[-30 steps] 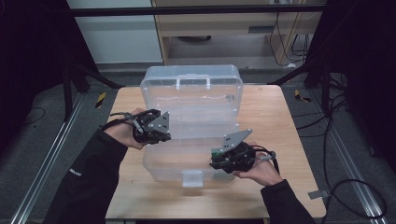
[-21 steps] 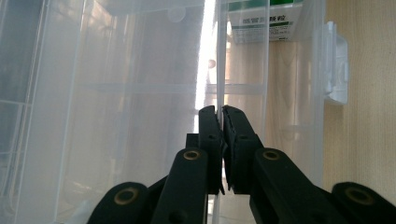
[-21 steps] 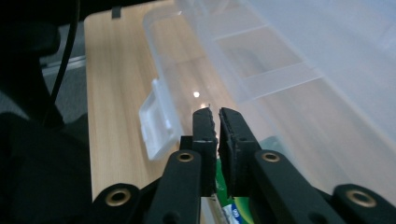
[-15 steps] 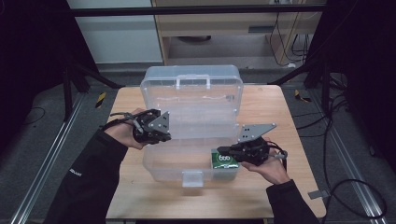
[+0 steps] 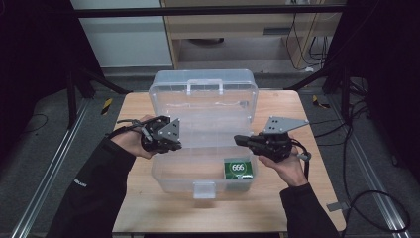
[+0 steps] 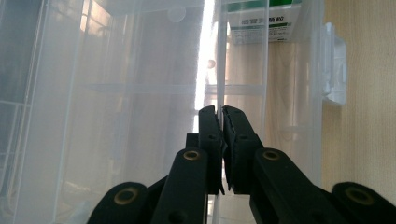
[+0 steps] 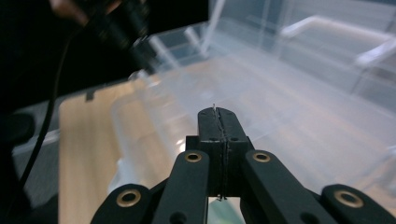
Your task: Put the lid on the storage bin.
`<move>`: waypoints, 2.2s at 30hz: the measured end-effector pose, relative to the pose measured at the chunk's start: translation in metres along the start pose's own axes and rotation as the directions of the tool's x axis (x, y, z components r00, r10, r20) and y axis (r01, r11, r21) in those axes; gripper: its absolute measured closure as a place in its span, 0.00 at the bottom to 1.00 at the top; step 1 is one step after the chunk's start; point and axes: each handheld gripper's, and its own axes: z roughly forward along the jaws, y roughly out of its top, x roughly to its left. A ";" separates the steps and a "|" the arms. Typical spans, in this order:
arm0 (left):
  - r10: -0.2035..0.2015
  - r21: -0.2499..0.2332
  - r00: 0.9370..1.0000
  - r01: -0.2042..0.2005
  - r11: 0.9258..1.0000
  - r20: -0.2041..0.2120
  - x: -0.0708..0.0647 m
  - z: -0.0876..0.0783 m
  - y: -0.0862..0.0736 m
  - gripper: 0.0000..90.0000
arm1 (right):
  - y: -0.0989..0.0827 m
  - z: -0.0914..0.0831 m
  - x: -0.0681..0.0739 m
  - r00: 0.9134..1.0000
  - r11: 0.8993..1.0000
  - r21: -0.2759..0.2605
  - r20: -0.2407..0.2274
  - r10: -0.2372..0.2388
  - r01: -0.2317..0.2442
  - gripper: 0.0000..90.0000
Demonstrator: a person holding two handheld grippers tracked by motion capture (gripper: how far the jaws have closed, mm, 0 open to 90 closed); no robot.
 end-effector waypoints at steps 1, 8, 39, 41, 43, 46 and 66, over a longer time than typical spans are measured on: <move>0.000 0.000 1.000 0.000 1.000 0.000 0.000 0.000 0.000 0.96 | 0.001 -0.001 -0.003 1.000 1.000 -0.013 0.012 0.004 -0.004 1.00; 0.011 -0.008 1.000 -0.011 1.000 0.004 0.000 0.000 0.000 0.96 | 0.009 -0.004 -0.028 0.990 0.995 -0.077 0.127 0.067 -0.057 1.00; 0.009 -0.014 1.000 -0.008 1.000 0.018 -0.003 0.002 -0.002 0.96 | 0.005 0.005 -0.075 0.966 0.987 -0.081 0.207 0.153 -0.138 1.00; 0.005 -0.014 1.000 -0.005 1.000 0.019 -0.004 0.002 -0.002 0.96 | 0.006 0.005 -0.075 0.965 0.987 -0.085 0.212 0.152 -0.137 1.00; 0.010 -0.014 1.000 -0.010 1.000 0.020 -0.004 0.002 -0.002 0.96 | 0.005 0.004 -0.077 0.963 0.987 -0.078 0.217 0.158 -0.144 1.00; 0.007 -0.019 1.000 -0.007 1.000 0.023 -0.005 0.002 -0.003 0.96 | 0.004 0.004 -0.080 0.962 0.986 -0.074 0.219 0.164 -0.151 1.00; 0.003 -0.013 0.998 -0.003 1.000 0.055 -0.009 0.005 -0.002 0.95 | 0.003 0.000 -0.082 0.958 0.985 -0.063 0.232 0.171 -0.160 1.00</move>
